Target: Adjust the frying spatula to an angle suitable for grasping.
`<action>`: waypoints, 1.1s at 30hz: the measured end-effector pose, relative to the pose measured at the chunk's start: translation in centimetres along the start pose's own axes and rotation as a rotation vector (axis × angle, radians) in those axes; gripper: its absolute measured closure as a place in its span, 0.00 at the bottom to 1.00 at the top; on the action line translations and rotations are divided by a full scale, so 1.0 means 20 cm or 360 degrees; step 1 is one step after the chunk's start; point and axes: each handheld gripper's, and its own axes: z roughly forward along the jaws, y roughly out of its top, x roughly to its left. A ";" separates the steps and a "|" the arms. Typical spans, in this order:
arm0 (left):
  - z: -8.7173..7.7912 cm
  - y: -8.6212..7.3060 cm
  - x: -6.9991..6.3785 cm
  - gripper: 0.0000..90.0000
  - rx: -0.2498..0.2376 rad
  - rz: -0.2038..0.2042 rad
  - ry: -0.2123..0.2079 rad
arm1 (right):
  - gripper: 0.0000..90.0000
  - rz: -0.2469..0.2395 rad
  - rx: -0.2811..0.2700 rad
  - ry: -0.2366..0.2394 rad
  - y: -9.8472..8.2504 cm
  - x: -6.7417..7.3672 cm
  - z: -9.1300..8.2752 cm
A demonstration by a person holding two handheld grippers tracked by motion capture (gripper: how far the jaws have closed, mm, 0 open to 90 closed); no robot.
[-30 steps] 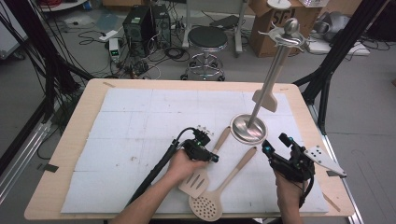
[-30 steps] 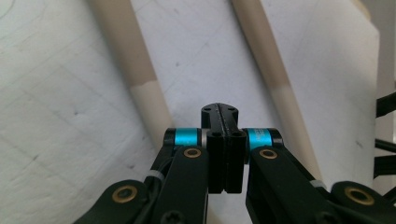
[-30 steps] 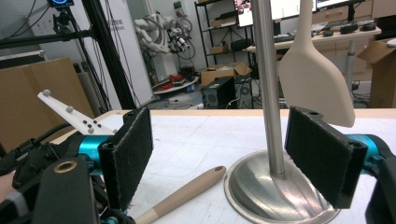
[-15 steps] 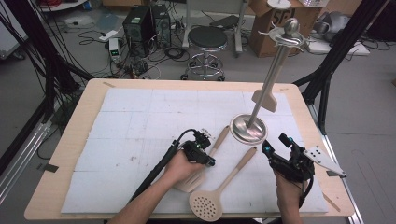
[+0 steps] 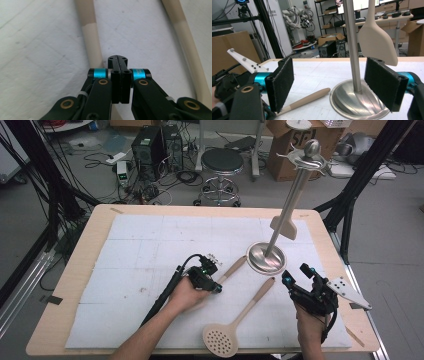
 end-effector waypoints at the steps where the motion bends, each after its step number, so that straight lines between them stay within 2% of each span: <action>1: 0.00 0.00 0.01 1.00 -0.0010 -0.0013 0.0005 | 0.25 0.0000 -0.0001 0.0001 0.00 0.00 0.00; 5: -0.01 0.00 0.02 1.00 -0.0011 -0.0003 0.0029 | 0.25 -0.0002 0.0005 0.0009 0.00 0.01 0.01; 9: -0.01 0.00 0.04 1.00 -0.0022 -0.0037 -0.0005 | 0.25 -0.0004 0.0007 0.0009 0.00 0.01 0.01; 11: -0.02 0.00 0.04 1.00 -0.0044 -0.0033 -0.0016 | 0.25 -0.0007 0.0011 0.0011 0.00 0.01 0.01; 13: -0.03 -0.01 0.04 1.00 -0.0105 -0.0017 -0.0094 | 0.25 -0.0009 0.0015 0.0014 0.00 0.01 0.01; 17: -0.03 -0.01 0.05 0.84 -0.0113 -0.0059 -0.0105 | 0.26 -0.0012 0.0026 0.0037 -0.01 0.01 0.02; 20: -0.03 -0.01 0.06 0.81 -0.0116 -0.0092 -0.0121 | 0.26 -0.0008 0.0018 0.0034 0.00 0.02 0.02; 23: -0.05 -0.01 0.08 0.76 -0.0135 -0.0153 -0.0167 | 0.26 -0.0009 0.0015 0.0033 0.00 0.01 0.02; 28: -0.08 -0.01 0.11 0.67 -0.0206 -0.0214 -0.0244 | 0.26 -0.0009 0.0017 0.0033 0.00 0.01 0.01; 33: -0.09 -0.02 0.13 0.63 -0.0207 -0.0243 -0.0241 | 0.26 -0.0013 0.0006 0.0033 0.00 0.02 0.02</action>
